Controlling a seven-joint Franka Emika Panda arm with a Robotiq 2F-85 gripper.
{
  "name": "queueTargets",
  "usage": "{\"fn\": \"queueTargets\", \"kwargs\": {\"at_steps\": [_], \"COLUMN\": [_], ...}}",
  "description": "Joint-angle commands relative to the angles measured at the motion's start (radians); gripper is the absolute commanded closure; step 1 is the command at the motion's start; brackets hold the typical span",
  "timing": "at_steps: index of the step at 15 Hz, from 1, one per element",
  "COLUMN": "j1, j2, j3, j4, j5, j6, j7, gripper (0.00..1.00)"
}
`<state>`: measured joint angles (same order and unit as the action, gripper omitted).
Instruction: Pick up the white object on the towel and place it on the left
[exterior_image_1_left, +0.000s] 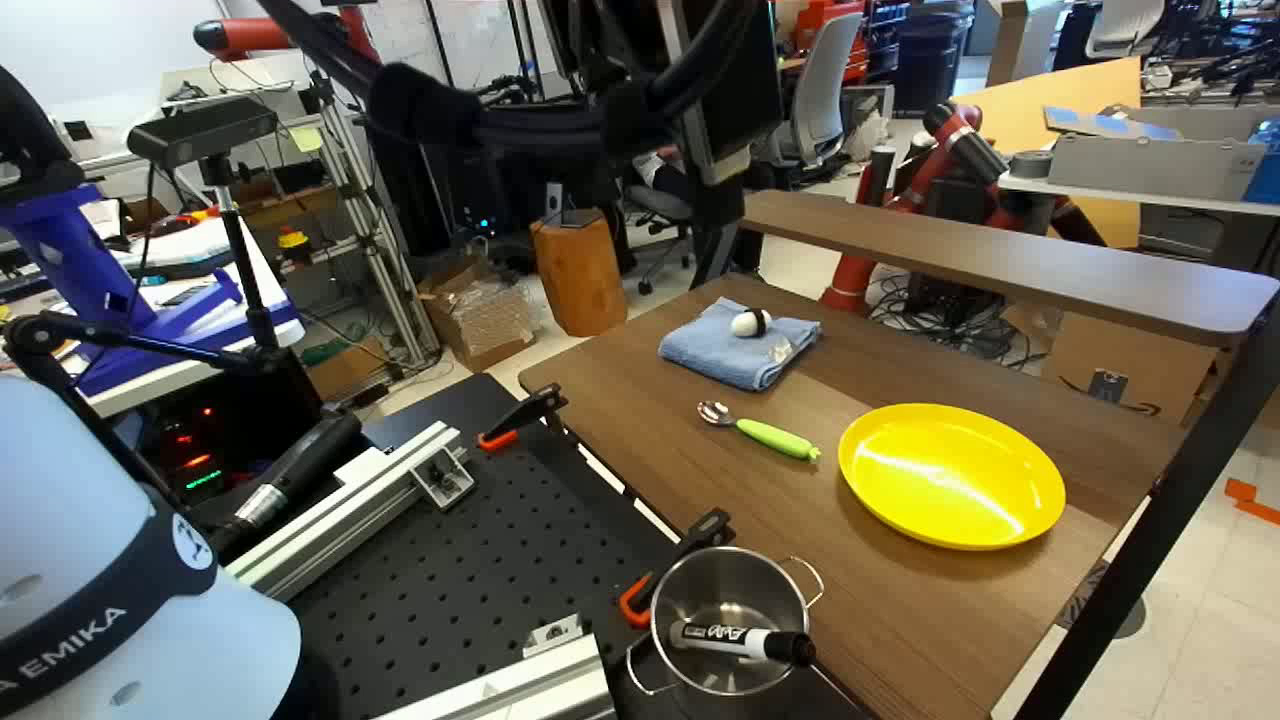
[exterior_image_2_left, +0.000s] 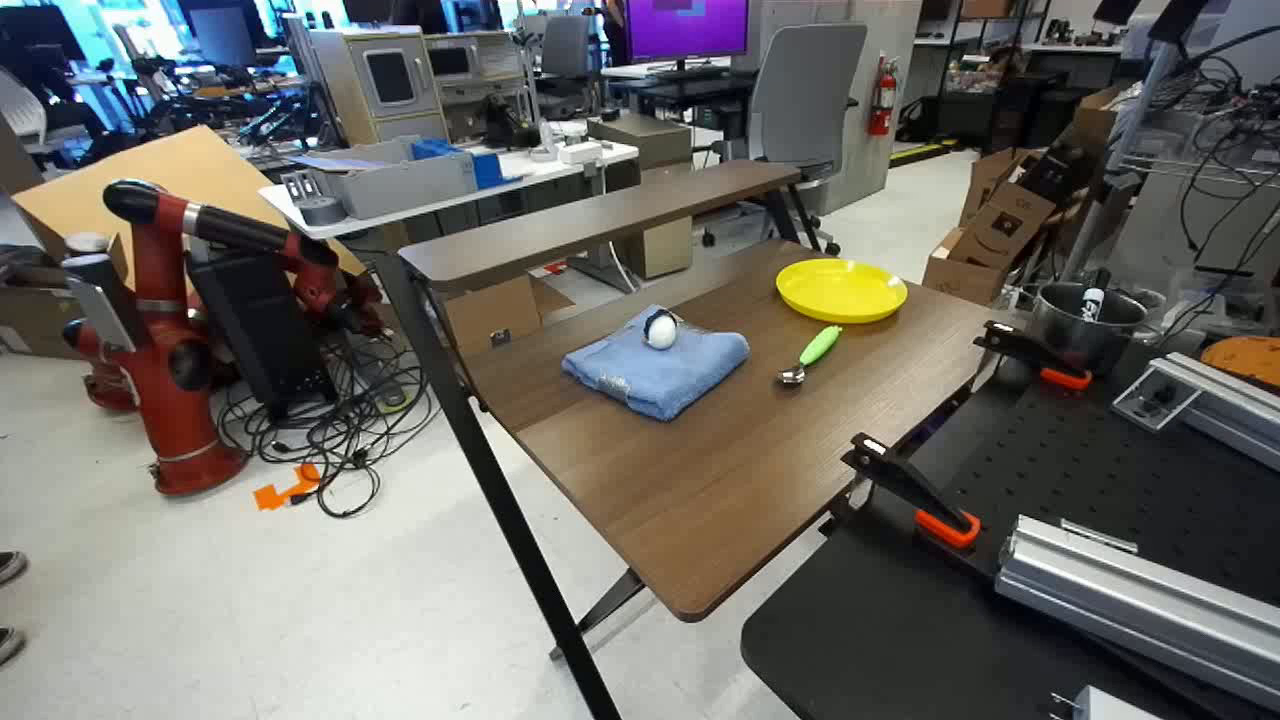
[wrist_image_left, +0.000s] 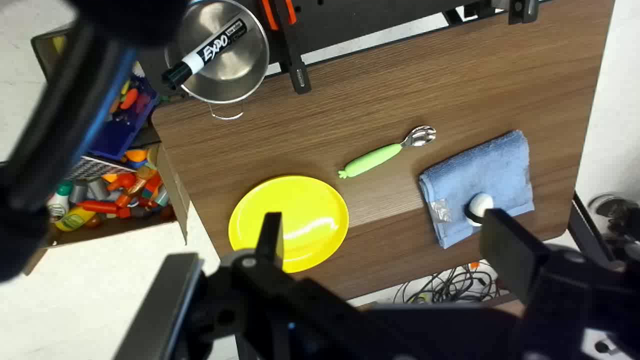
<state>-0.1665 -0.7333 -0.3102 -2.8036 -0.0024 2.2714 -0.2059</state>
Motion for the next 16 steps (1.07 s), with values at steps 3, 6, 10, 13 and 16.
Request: {"fn": "queueTargets", "kwargs": {"at_steps": [3,6,10,13,16], "j1": [-0.012,-0.012,0.022,0.063,0.09], "j2": [0.002,0.002,0.059,0.133,0.231], "j3": [0.012,0.012,0.054,0.128,0.209], "j4": [0.002,0.002,0.05,0.106,0.166], "j5": [0.011,0.011,0.047,0.075,0.097], "j6": [-0.003,-0.003,-0.006,-0.006,0.042], "j7": [-0.008,-0.008,0.056,0.144,0.26], "gripper": [0.0,0.0,0.0,0.0,0.0]}}
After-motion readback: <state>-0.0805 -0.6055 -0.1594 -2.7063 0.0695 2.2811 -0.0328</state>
